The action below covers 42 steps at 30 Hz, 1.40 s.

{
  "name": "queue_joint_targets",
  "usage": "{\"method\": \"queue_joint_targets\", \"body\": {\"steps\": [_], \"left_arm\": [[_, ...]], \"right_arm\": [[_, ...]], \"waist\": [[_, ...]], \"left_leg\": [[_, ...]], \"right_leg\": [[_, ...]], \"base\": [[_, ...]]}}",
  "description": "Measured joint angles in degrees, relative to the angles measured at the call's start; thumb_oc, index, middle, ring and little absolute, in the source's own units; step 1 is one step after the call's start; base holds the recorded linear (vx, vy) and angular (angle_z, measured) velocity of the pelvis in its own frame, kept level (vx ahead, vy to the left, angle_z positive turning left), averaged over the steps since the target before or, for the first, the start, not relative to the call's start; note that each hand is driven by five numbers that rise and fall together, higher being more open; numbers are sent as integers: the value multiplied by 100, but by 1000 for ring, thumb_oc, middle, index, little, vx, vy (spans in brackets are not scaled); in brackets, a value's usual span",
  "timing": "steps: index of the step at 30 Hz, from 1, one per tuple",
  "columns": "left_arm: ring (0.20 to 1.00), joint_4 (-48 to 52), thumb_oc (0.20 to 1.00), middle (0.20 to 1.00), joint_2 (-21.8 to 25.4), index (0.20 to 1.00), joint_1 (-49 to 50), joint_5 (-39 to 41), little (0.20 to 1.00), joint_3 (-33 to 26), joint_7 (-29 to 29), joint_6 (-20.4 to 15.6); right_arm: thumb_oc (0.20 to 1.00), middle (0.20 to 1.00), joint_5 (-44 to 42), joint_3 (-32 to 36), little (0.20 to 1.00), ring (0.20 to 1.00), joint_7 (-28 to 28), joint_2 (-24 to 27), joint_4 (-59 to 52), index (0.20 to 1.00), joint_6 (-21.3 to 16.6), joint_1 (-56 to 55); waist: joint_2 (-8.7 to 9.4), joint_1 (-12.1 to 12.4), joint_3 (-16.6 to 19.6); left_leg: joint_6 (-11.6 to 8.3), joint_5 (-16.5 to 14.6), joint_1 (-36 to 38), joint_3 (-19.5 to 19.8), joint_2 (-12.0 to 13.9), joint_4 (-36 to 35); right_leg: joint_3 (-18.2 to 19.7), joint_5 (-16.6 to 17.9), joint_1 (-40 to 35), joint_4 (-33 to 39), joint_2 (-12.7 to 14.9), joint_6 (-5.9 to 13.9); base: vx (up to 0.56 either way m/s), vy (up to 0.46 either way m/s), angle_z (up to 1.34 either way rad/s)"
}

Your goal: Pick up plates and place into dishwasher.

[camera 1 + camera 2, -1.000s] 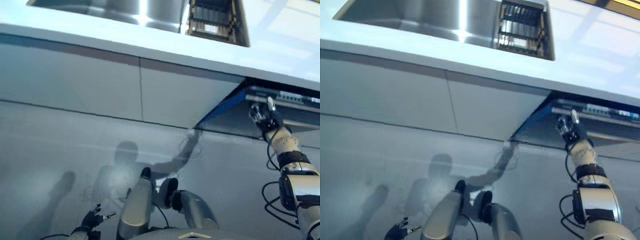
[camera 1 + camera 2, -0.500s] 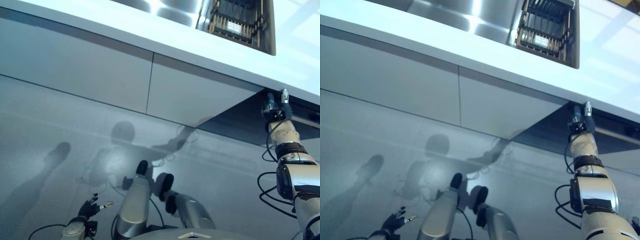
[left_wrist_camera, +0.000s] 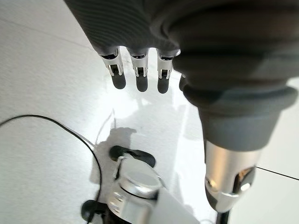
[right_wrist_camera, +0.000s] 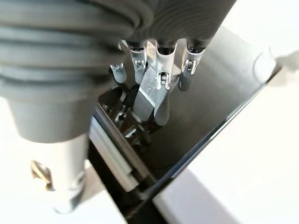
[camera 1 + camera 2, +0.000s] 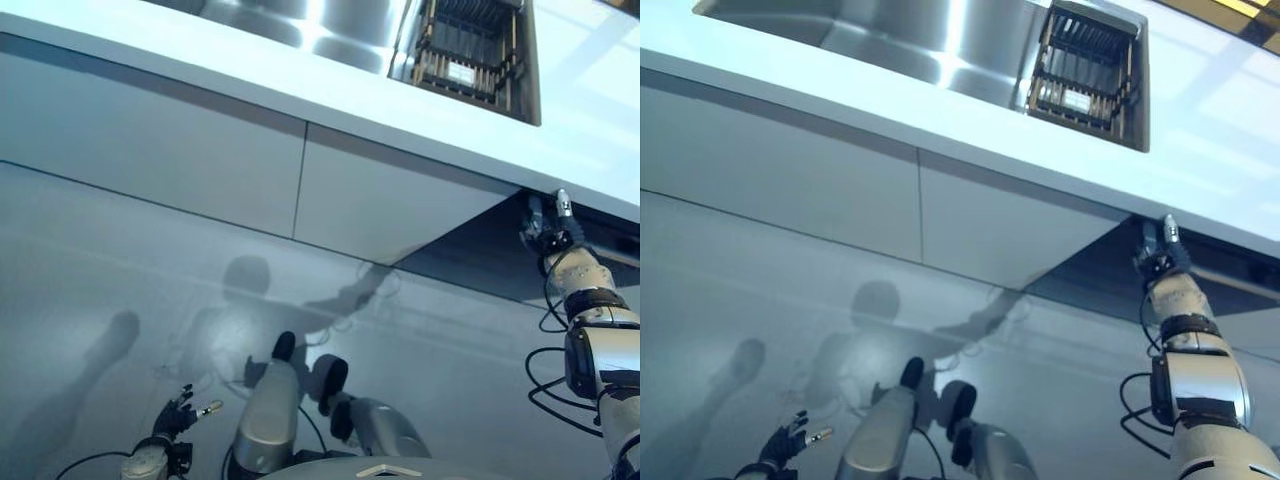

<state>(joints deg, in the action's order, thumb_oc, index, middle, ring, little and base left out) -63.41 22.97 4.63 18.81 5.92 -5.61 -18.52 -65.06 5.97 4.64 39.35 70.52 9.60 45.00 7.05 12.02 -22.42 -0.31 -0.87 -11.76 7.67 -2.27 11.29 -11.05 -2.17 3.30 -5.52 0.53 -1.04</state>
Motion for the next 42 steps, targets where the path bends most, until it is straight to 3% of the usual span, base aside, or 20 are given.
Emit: {"method": "queue_joint_targets", "body": {"steps": [5,9,13,17,21,23,27,32,36,42], "left_arm": [[1000,367,1000,1000,-56,1000,105,64,1000,-46,-23,37],[1000,585,1000,1000,-59,1000,166,78,1000,-43,-24,158],[1000,806,1000,1000,-60,1000,224,205,1000,-46,-25,216],[1000,1106,1000,1000,-88,1000,420,491,1000,-96,-101,253],[1000,1633,1000,1000,-171,1000,572,801,1000,-193,-107,246],[1000,1899,1000,1000,-233,1000,596,978,1000,-272,-102,231],[1000,2391,1000,1000,-415,1000,659,1299,1000,-264,-113,146],[1000,2804,1000,1000,-694,1000,822,1730,1000,-265,-238,87],[1000,3367,1000,1000,-864,1000,917,2138,1000,-259,-417,102],[1000,4189,1000,1000,-866,1000,939,2376,1000,-249,-511,134]], "right_arm": [[1000,1000,1803,-590,1000,1000,375,643,55,1000,669,133],[1000,1000,1736,-562,1000,1000,572,649,65,1000,833,128],[1000,1000,1130,-77,1000,1000,727,555,-277,1000,830,-183],[1000,1000,610,455,1000,1000,961,-4,-1478,1000,239,-965],[1000,1000,609,487,1000,1000,1354,-539,-3223,1000,-964,-1780],[1000,1000,934,520,1000,1000,1464,-724,-3861,1000,-1558,-2230],[1000,1000,2038,719,1000,1000,1846,-1009,-4654,1000,-2373,-3011],[1000,1000,3139,717,1000,1000,2135,-1205,-5497,1000,-2869,-3769],[1000,1000,3371,555,1000,1000,1615,-1570,-6220,1000,-3179,-4259],[1000,1000,2892,-87,1000,1000,-91,-1736,-6781,1000,-3337,-4955]], "waist": [[-101,-7,513],[-199,-46,721],[-233,-46,764],[-252,-276,966],[-297,-514,1208],[-308,-569,1365],[-378,-721,1591],[-539,-986,1755],[-584,-1081,1813],[-565,-1144,1843]], "left_leg": [[65,67,241,-118,-19,-197],[103,96,452,-195,-41,-357],[120,107,612,-264,-43,-452],[155,130,679,-308,-71,-553],[195,160,883,-420,-77,-735],[209,171,932,-443,-81,-831],[255,207,1013,-472,-89,-1001],[225,287,1083,-501,-86,-1142],[214,305,1130,-571,-51,-1234],[210,309,1115,-609,-47,-1301]], "right_leg": [[102,-25,-107,47,49,39],[178,-44,-230,81,81,69],[251,-57,-326,87,92,87],[291,-77,-335,80,131,118],[398,-95,-407,83,157,148],[426,-105,-420,86,164,160],[458,-120,-412,94,179,176],[484,-121,-407,151,173,180],[547,-121,-402,189,141,177],[582,-124,-334,199,142,181]], "base": [[28,94,-9],[25,64,-9],[8,53,-8],[-17,54,-5],[-21,29,-14],[-23,27,-7],[-45,21,-4],[-47,-5,-4],[-65,-23,-9],[-55,2,-4]]}}
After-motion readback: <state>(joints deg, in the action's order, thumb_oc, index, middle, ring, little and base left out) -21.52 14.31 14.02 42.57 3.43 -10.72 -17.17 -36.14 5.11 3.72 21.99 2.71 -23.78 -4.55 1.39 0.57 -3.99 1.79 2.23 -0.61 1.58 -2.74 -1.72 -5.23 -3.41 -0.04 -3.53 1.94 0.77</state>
